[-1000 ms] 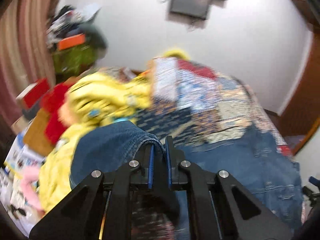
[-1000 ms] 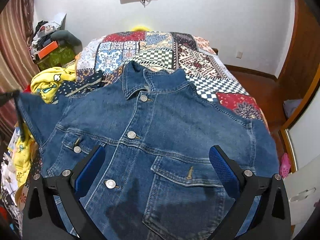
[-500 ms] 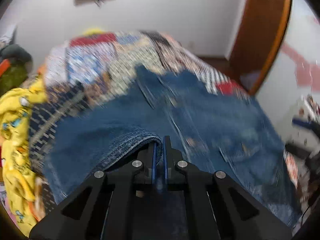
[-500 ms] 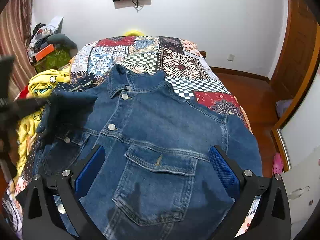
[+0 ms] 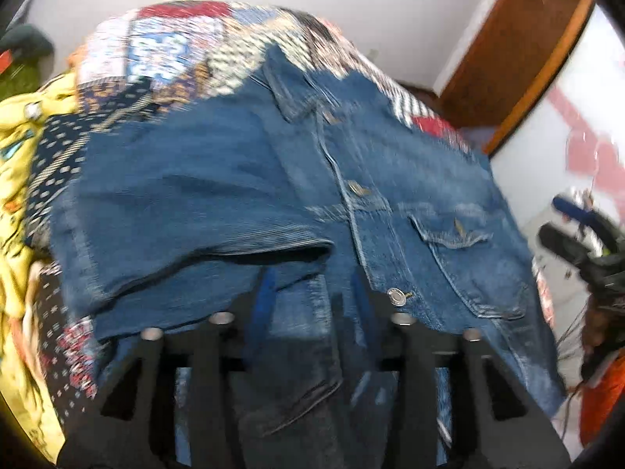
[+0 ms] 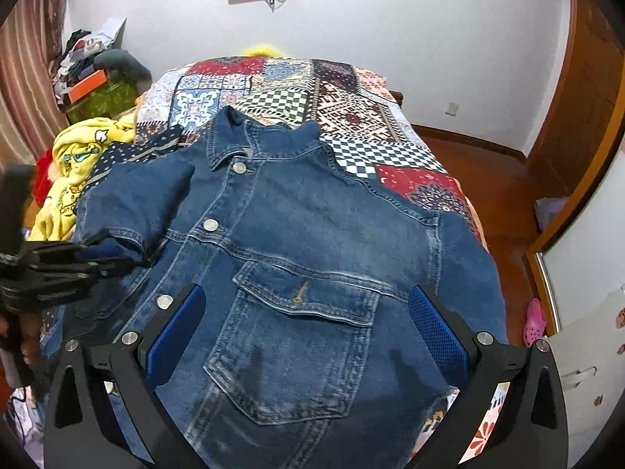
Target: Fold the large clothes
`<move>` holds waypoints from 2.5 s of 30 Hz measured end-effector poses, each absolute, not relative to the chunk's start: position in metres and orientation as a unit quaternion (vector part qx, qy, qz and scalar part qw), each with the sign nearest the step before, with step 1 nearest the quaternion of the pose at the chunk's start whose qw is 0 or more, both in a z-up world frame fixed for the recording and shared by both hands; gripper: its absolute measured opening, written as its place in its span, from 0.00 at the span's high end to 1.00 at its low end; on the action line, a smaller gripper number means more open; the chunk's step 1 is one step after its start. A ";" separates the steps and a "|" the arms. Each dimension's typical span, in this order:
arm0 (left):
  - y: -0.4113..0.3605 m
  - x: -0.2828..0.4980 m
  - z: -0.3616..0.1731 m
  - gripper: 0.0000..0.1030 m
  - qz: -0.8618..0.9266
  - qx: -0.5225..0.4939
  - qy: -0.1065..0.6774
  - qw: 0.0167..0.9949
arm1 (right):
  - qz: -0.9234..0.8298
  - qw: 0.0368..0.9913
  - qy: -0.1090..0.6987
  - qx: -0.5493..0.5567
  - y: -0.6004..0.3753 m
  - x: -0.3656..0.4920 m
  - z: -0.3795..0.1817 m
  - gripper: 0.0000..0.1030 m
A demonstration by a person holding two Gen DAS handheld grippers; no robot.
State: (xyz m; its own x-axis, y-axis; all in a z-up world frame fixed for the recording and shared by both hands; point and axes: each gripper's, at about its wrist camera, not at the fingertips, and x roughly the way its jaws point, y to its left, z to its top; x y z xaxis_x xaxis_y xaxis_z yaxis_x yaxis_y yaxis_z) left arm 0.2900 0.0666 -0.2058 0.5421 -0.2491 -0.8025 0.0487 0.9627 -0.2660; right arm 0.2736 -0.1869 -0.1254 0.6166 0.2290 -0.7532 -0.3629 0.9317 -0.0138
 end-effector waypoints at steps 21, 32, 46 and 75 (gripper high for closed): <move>0.235 0.288 -0.286 0.33 0.016 -0.498 0.441 0.746 | 0.175 0.894 0.388 -0.136 -0.152 0.271 -0.130 0.00; 0.207 0.311 -0.216 0.85 0.126 -0.264 0.419 0.860 | 0.155 0.897 0.400 -0.105 -0.179 0.278 -0.134 0.00; 0.029 0.375 -0.056 0.86 -0.082 -0.123 0.311 0.939 | 0.112 0.914 0.382 -0.075 -0.237 0.284 -0.119 0.00; -0.141 0.334 -0.183 0.49 -0.252 0.015 0.482 0.839 | 0.022 0.870 0.486 0.078 -0.379 0.275 -0.177 0.00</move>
State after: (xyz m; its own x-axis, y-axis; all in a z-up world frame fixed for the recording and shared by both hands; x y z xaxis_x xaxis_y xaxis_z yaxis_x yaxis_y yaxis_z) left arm 0.3337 -0.1406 -0.1826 0.4082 -0.4081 -0.8166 0.4363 0.8729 -0.2182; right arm 0.2746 -0.3790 -0.1774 0.5267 0.1136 -0.8424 0.0385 0.9868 0.1572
